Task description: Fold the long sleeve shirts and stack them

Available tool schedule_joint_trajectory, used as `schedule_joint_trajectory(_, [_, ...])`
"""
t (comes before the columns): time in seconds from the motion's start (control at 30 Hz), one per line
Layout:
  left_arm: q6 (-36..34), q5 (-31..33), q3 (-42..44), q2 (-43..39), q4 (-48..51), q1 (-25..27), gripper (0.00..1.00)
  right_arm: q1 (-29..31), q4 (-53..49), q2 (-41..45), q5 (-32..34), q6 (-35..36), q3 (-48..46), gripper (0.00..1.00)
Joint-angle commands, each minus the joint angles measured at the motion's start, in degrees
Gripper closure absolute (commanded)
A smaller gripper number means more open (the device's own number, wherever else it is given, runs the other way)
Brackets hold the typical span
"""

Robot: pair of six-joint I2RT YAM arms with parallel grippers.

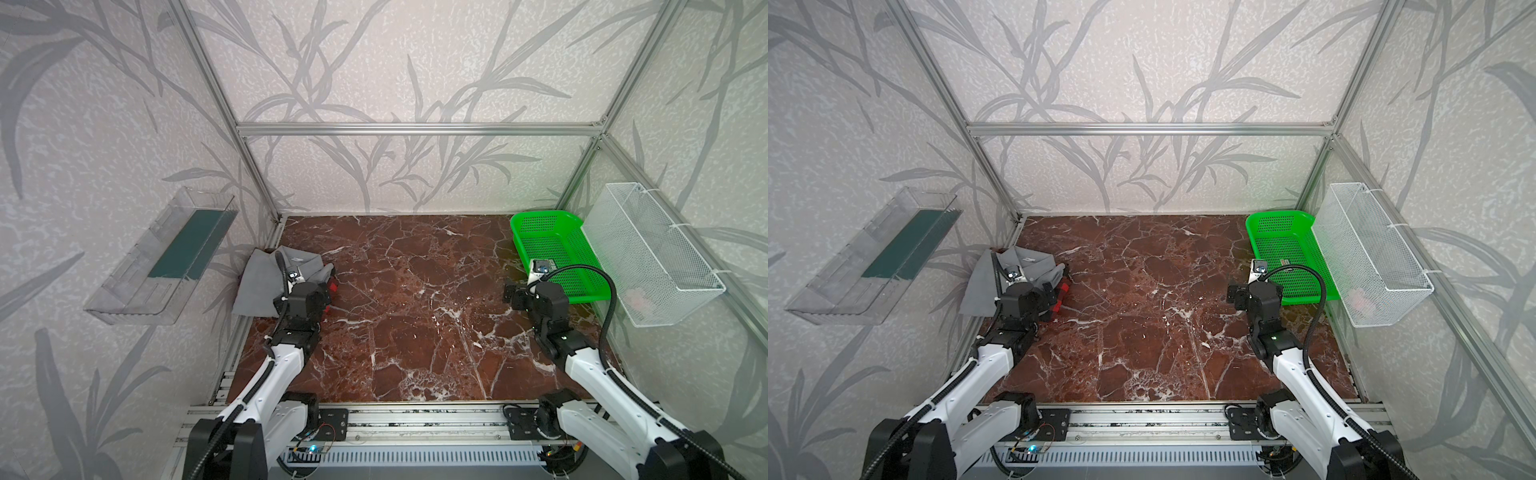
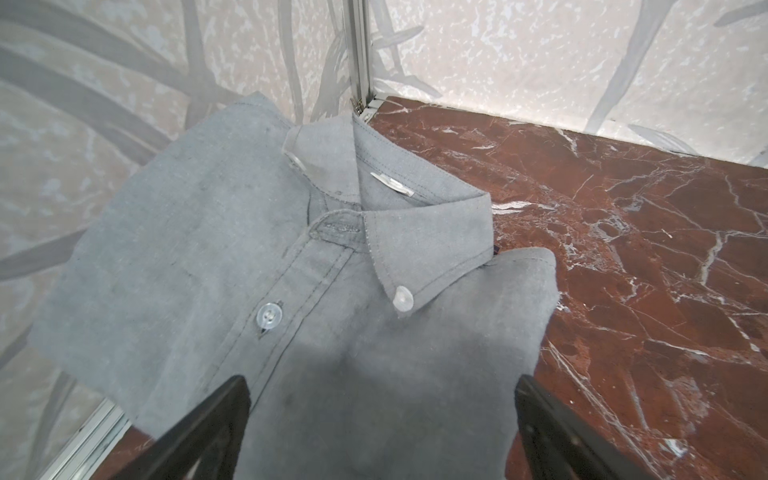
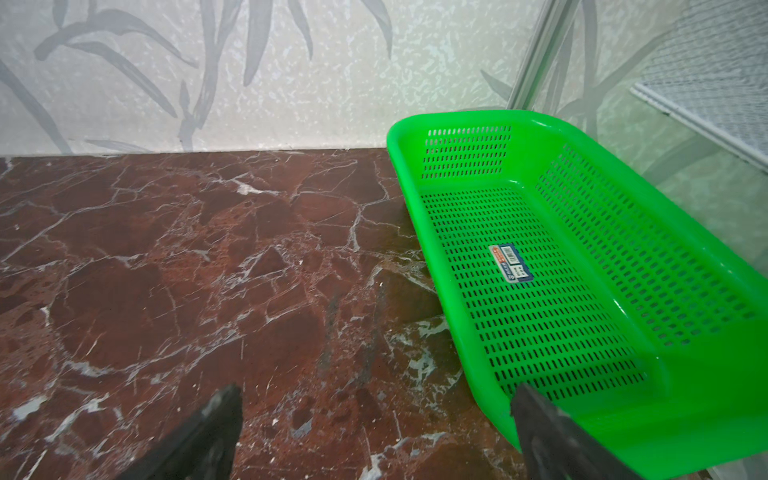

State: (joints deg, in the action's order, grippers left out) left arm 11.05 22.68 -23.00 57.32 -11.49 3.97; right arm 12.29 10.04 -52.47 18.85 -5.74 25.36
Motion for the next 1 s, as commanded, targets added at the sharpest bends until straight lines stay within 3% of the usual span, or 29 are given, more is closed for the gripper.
schedule_joint_trajectory(0.0, [-4.53, 1.14, 1.52, 2.65, -14.49, -0.02, 0.01, -0.77, 6.37, -2.12, -0.3, 1.58, -0.23, 0.01])
schedule_joint_trajectory(0.3, [-9.2, -0.15, 4.63, 18.59, -35.32, -0.02, 0.01, -4.02, 16.88, -9.4, 0.94, 2.76, -3.33, 0.01])
schedule_joint_trajectory(0.53, [-7.47, 4.08, 4.28, 24.18, -39.39, -0.12, 0.01, -4.21, 25.47, -16.61, -2.38, 4.74, -4.18, 0.01])
schedule_joint_trajectory(0.67, [-8.78, 0.98, 3.35, 28.03, -41.55, -0.08, 0.01, -4.3, 28.85, -19.4, -2.04, 5.63, -4.27, 0.01])
schedule_joint_trajectory(0.97, [-8.85, 1.72, 2.29, 32.22, -44.04, -0.09, 0.01, -4.3, 35.49, -24.63, -4.26, 8.26, -4.27, 0.01])
